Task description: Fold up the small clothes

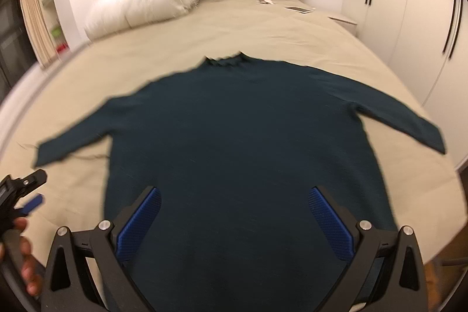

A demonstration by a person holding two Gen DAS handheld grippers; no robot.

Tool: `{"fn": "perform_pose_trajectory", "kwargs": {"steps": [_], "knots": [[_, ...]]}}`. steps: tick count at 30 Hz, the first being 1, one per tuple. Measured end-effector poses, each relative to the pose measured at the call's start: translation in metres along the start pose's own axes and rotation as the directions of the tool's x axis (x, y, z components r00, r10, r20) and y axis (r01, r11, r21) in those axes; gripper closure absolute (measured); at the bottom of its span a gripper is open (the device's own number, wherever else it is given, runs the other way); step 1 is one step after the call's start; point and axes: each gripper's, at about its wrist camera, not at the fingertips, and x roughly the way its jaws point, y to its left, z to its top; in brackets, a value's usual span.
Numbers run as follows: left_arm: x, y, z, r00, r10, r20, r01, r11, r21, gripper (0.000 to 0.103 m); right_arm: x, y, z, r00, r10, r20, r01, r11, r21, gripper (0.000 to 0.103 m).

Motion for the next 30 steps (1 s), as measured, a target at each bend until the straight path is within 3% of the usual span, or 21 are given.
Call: {"fn": "perform_pose_trajectory", "kwargs": {"steps": [3, 5, 7, 8, 14, 18, 28, 30], "knots": [[-0.013, 0.041, 0.028, 0.996, -0.003, 0.090, 0.010, 0.997, -0.077, 0.000, -0.003, 0.000, 0.005, 0.996, 0.082, 0.033, -0.084, 0.995, 0.051, 0.000], [-0.015, 0.073, 0.045, 0.994, -0.051, 0.102, 0.067, 0.984, -0.167, 0.000, -0.001, 0.000, 0.008, 0.989, 0.136, 0.050, -0.140, 0.986, 0.091, 0.000], [-0.011, 0.111, 0.059, 0.983, -0.152, 0.105, 0.177, 0.939, -0.296, 0.000, 0.002, 0.001, 0.011, 0.983, 0.173, 0.053, -0.178, 0.977, 0.118, 0.000], [-0.009, 0.134, 0.067, 0.976, -0.176, 0.126, 0.211, 0.902, -0.376, 0.000, 0.005, 0.002, 0.012, 0.981, 0.190, 0.050, -0.195, 0.972, 0.129, 0.000], [0.016, 0.208, 0.100, 0.953, -0.223, 0.206, 0.300, 0.792, -0.531, 0.000, 0.025, 0.012, 0.016, 0.971, 0.237, 0.017, -0.237, 0.961, 0.143, 0.004], [0.036, 0.228, 0.119, 0.949, -0.234, 0.210, 0.313, 0.769, -0.557, 0.001, 0.035, 0.015, 0.017, 0.970, 0.243, -0.004, -0.240, 0.960, 0.141, 0.008], [0.075, 0.259, 0.143, 0.954, -0.177, 0.243, 0.294, 0.710, -0.640, 0.002, 0.046, 0.013, 0.014, 0.964, 0.267, -0.015, -0.262, 0.954, 0.145, 0.011], [0.080, 0.260, 0.149, 0.955, -0.163, 0.248, 0.288, 0.709, -0.644, 0.010, 0.048, 0.011, 0.013, 0.963, 0.269, -0.017, -0.264, 0.953, 0.148, 0.012]]}}
